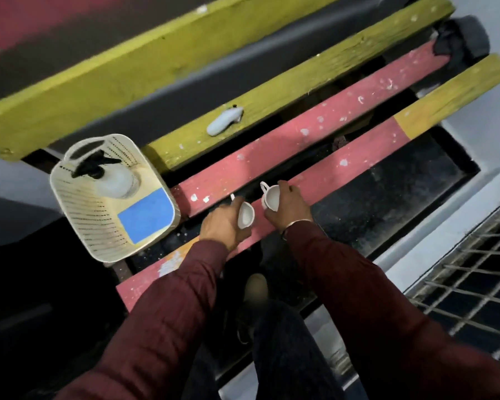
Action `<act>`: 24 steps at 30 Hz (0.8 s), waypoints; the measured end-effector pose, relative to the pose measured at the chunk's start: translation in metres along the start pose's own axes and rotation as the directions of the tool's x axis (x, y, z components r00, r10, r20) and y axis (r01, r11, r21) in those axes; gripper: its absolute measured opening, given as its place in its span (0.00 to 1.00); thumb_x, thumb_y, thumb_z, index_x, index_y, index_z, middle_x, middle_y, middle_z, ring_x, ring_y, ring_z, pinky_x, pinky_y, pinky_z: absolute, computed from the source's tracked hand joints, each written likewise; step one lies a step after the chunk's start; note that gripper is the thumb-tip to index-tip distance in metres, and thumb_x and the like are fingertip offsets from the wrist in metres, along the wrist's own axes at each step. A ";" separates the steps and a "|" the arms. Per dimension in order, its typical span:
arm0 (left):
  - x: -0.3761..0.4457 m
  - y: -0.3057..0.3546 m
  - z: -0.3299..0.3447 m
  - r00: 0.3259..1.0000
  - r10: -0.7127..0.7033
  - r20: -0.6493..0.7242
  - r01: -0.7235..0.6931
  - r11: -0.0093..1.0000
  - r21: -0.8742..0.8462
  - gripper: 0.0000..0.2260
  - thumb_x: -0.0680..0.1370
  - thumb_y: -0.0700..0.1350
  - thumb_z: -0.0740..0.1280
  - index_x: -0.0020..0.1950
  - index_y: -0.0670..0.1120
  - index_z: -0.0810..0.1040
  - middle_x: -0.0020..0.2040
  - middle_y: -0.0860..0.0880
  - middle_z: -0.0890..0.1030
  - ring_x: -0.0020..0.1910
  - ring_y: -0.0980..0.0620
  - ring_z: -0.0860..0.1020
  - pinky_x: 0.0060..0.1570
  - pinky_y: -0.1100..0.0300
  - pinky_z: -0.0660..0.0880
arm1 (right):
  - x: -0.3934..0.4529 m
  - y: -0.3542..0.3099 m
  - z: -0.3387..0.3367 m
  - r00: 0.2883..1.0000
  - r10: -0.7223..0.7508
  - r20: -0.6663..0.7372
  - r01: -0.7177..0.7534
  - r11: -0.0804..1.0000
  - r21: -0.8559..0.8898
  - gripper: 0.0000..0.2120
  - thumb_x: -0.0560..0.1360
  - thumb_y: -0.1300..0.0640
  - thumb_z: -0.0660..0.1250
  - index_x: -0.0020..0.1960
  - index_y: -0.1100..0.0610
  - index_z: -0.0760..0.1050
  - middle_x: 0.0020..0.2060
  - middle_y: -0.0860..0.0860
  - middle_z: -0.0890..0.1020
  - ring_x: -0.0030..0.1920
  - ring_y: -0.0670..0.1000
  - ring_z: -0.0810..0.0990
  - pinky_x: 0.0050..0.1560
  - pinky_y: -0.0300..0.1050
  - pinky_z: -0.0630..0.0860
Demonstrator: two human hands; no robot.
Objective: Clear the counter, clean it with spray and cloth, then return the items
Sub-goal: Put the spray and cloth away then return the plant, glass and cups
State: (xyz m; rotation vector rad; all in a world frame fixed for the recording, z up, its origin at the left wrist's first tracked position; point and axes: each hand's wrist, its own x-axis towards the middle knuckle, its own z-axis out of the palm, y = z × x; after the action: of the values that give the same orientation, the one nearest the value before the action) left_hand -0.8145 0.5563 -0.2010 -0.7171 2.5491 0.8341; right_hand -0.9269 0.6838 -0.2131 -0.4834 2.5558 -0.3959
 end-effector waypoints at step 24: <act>-0.357 -0.147 -0.312 0.646 -0.272 -0.713 0.227 0.961 -0.161 0.29 0.67 0.63 0.74 0.62 0.50 0.73 0.52 0.44 0.84 0.51 0.38 0.82 0.46 0.52 0.77 | -0.254 -0.377 -0.105 0.841 -0.512 -0.175 0.539 0.820 0.192 0.29 0.64 0.43 0.72 0.57 0.56 0.66 0.52 0.58 0.79 0.52 0.61 0.78 0.45 0.50 0.72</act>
State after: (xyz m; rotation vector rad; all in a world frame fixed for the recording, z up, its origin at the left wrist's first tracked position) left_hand -0.4996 0.3843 0.1417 -1.6751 2.9754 0.5888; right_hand -0.6788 0.4696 0.1182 -1.1117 2.4009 -0.9366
